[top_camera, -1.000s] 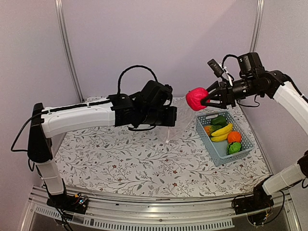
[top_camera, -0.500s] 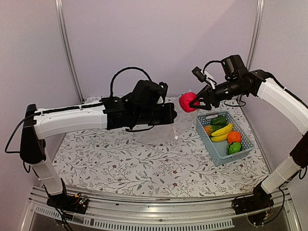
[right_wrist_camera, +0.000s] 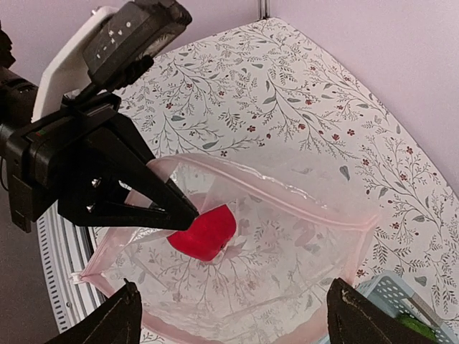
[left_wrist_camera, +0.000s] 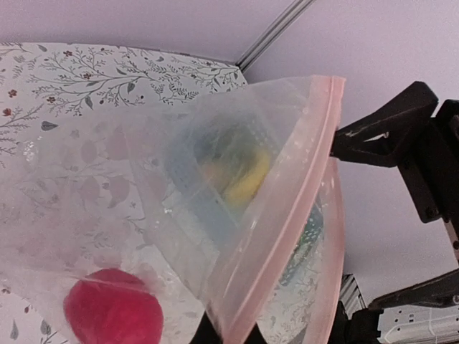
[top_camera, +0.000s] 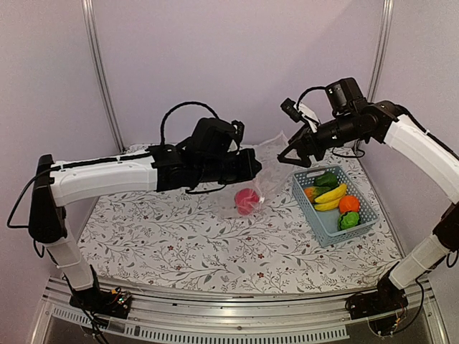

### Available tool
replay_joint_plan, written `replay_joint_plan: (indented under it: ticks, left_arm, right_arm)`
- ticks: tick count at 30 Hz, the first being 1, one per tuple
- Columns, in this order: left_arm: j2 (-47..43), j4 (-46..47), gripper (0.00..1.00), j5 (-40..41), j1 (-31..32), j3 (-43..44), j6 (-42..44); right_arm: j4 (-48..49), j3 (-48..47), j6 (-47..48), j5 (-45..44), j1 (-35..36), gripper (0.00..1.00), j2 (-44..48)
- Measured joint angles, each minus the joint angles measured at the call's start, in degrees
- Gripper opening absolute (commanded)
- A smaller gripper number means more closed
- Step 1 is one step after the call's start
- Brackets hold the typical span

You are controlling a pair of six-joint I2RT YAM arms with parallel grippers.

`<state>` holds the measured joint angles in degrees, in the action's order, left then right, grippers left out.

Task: Place the food in the zip-top bag and seal the zipper
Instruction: Place the fake fruit in the zipper food storage bag, then pick up the fake fruit from the bin.

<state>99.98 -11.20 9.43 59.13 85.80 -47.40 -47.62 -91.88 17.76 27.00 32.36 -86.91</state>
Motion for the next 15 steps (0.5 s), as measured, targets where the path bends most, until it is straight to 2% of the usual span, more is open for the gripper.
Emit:
replay_joint_plan:
  ticks: [4,8,11,15]
  left_arm:
    - [-0.13,-3.39,0.00,0.39,-0.83,0.37,0.33]
    - [-0.02,-14.47,0.00,3.56,-2.10,5.25,2.60]
    - [0.00,-20.65,0.00,5.53,-3.15,9.81,5.16]
    - [-0.26,-28.28,0.00,8.44,-3.82,13.62,8.96]
  right_arm:
    - [-0.44,-1.55,0.07,-0.52,-2.67,0.87,1.97]
    - [-0.17,-0.87,0.26,-0.42,-11.32,0.86,5.22]
    - [0.98,3.43,0.87,-0.50,-18.14,0.84,7.28]
    - [1.44,11.63,1.55,-0.26,-23.39,0.77,7.80]
